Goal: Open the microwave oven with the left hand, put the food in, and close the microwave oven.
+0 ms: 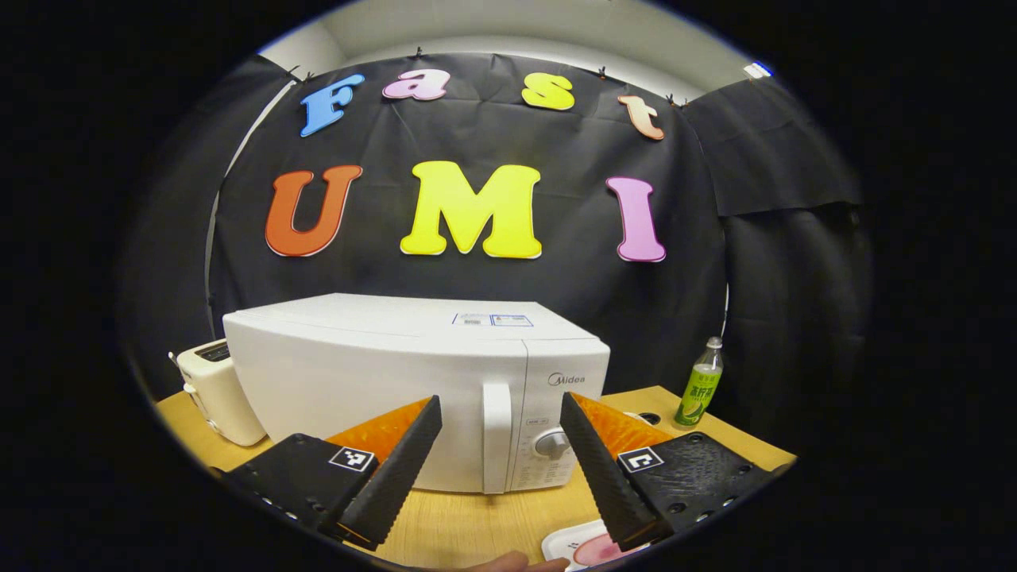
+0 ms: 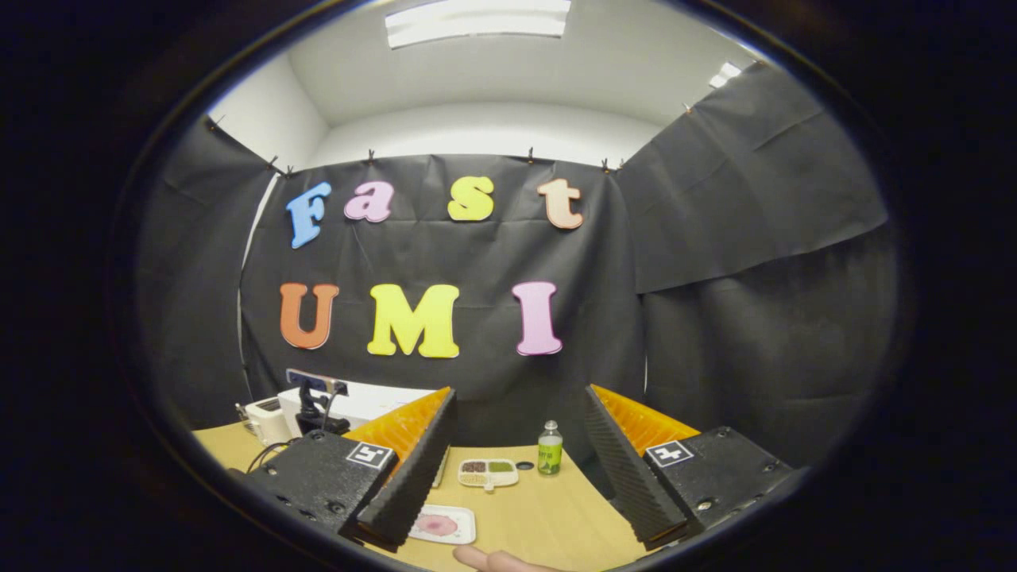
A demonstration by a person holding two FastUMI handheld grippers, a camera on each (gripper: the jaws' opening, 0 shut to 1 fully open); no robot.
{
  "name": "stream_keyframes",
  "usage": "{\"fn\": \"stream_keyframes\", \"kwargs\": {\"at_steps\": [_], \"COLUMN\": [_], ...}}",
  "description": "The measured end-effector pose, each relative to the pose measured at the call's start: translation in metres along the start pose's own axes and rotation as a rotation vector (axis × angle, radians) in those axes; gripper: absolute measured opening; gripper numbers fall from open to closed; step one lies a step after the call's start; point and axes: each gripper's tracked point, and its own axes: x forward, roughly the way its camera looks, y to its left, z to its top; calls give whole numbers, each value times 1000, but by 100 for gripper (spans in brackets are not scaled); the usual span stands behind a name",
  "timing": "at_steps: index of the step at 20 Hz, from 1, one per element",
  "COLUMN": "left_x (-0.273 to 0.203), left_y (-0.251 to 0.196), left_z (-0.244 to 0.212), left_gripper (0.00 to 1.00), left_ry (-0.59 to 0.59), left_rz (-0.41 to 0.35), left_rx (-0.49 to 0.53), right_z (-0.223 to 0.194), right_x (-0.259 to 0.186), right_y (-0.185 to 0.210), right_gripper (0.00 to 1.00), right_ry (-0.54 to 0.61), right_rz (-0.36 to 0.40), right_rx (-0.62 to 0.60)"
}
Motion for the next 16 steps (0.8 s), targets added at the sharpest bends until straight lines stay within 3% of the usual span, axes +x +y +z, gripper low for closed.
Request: {"fn": "stream_keyframes", "kwargs": {"at_steps": [1, 4, 6, 8, 10, 11, 12, 14, 15, 16], "left_x": [8, 23, 32, 38, 39, 37, 38, 40, 39, 39], "left_y": [-3, -4, -12, -8, -4, -4, -4, -2, -1, 1], "left_z": [-13, -28, -31, -37, -34, -36, -36, -36, -36, -36], "left_gripper": [95, 94, 90, 70, 63, 63, 63, 63, 63, 61], "left_ry": [21, 22, 13, 27, -1, -12, -27, -38, -31, -33], "left_rz": [-2, 9, -25, -3, 20, 33, 42, 53, 47, 43], "left_rx": [4, 7, -2, -1, 34, 50, 68, 61, 53, 38], "right_z": [-1, -4, -3, -2, 2, 0, -3, -11, -17, -21], "right_x": [1, 2, 3, 6, 13, 14, 16, 20, 23, 27], "right_y": [-3, -7, -8, -13, -18, -14, -10, -7, -9, -10], "right_gripper": [100, 100, 100, 100, 100, 100, 92, 92, 100, 92], "right_ry": [-1, 1, -6, -26, -49, -50, -46, -20, -8, 0], "right_rz": [-5, -15, -18, -25, -31, -21, -10, 12, 16, 16], "right_rx": [-5, -26, -34, -46, -50, -44, -35, -17, -13, -12]}}
